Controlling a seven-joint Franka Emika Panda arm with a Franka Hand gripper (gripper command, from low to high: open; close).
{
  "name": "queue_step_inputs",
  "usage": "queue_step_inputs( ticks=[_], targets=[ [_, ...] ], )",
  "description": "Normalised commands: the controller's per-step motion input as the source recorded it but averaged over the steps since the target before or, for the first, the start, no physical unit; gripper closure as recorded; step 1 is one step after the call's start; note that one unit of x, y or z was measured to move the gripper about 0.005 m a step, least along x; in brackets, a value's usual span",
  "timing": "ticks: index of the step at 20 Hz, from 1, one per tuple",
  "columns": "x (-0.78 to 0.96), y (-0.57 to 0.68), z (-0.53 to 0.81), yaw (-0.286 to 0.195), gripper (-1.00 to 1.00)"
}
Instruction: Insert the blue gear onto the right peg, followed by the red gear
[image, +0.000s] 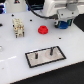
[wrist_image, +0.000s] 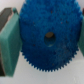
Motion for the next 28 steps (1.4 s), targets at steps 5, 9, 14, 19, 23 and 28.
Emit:
queue_step_inputs(
  ticks=[5, 9, 14, 19, 23, 28],
  targets=[
    [0.46, -0.24, 0.63, 0.000, 1.00],
    [0.57, -0.32, 0.59, 0.000, 1.00],
    [0.62, -0.32, 0.56, 0.000, 1.00],
    [0.70, -0.32, 0.51, 0.000, 1.00],
    [0.76, -0.27, 0.44, 0.000, 1.00],
    [0.77, -0.28, 0.41, 0.000, 1.00]
  ],
)
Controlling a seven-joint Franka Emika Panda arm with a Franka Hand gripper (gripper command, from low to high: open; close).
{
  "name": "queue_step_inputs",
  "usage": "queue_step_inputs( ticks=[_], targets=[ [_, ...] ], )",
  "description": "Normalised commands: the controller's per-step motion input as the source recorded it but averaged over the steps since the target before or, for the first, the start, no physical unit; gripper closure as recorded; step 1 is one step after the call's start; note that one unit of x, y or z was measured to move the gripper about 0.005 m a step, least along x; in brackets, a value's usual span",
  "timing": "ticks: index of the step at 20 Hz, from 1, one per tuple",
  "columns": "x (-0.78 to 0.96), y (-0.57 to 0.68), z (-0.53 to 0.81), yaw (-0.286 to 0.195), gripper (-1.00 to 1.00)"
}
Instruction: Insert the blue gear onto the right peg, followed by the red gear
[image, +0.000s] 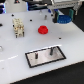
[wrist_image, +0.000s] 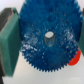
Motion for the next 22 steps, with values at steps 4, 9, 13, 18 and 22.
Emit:
queue_step_inputs(
  ticks=[4, 9, 13, 18, 22],
  targets=[
    [0.77, -0.31, 0.35, 0.000, 1.00],
    [0.78, -0.28, 0.30, 0.000, 1.00],
    [0.76, -0.27, 0.20, 0.000, 1.00],
    [0.71, -0.30, 0.05, 0.000, 1.00],
    [0.61, -0.29, 0.03, 0.000, 1.00]
  ],
)
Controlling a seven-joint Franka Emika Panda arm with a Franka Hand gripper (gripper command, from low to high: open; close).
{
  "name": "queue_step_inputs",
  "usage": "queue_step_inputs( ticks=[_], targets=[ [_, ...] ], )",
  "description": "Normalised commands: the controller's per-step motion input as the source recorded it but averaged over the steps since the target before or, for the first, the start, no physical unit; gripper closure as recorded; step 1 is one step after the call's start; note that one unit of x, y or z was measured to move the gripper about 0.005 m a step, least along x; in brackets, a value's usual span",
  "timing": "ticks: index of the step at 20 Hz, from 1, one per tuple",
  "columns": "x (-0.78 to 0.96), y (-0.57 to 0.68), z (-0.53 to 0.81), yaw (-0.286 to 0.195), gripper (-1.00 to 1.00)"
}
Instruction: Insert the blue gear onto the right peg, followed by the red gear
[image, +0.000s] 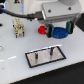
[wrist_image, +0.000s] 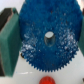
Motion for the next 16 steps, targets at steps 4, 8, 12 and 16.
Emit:
queue_step_inputs(
  ticks=[4, 8, 12, 16],
  targets=[
    [0.49, -0.24, 0.00, 0.000, 1.00],
    [0.43, -0.21, -0.06, 0.000, 1.00],
    [0.35, -0.10, -0.10, 0.000, 1.00],
    [0.21, -0.05, -0.16, 0.000, 1.00]
  ],
)
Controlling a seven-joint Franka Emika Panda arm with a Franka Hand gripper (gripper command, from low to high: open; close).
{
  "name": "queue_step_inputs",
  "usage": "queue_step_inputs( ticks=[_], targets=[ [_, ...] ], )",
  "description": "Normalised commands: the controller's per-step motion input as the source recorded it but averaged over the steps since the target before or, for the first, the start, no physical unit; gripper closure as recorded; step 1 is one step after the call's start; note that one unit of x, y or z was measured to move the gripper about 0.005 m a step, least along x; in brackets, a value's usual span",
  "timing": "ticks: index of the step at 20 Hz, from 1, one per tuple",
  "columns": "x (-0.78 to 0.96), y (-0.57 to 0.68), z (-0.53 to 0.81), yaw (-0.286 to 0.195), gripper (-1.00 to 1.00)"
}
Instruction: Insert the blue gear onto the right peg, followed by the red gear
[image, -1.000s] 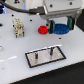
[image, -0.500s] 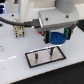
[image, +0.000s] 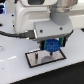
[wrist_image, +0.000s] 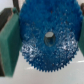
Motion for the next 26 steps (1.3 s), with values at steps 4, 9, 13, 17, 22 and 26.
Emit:
queue_step_inputs(
  ticks=[4, 9, 13, 17, 22, 26],
  targets=[
    [0.24, -0.02, -0.16, 0.000, 1.00],
    [0.20, 0.03, 0.08, 0.000, 1.00],
    [0.17, 0.02, 0.38, 0.000, 1.00],
    [0.25, 0.05, 0.36, 0.000, 1.00],
    [0.32, 0.01, 0.05, 0.000, 1.00],
    [0.25, -0.02, -0.16, 0.000, 1.00]
  ],
)
